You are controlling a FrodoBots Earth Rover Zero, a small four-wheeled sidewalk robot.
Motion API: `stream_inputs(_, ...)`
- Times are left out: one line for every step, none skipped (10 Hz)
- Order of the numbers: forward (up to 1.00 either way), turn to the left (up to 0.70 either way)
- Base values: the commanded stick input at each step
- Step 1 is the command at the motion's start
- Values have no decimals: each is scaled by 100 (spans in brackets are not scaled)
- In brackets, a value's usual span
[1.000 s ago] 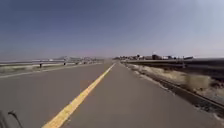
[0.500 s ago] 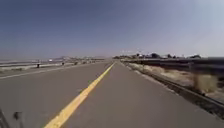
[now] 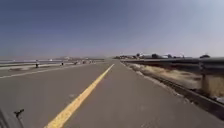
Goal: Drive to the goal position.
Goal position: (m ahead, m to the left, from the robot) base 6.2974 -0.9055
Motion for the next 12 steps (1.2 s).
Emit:
stream_inputs(50, 0)
stream_inputs(50, 0)
stream_inputs(50, 0)
stream_inputs(50, -13)
stream_inputs(50, -38)
stream_inputs(50, -39)
stream_inputs(50, -16)
stream_inputs(50, 0)
stream_inputs(50, 0)
stream_inputs(50, 0)
stream_inputs(50, 0)
stream_inputs(50, 0)
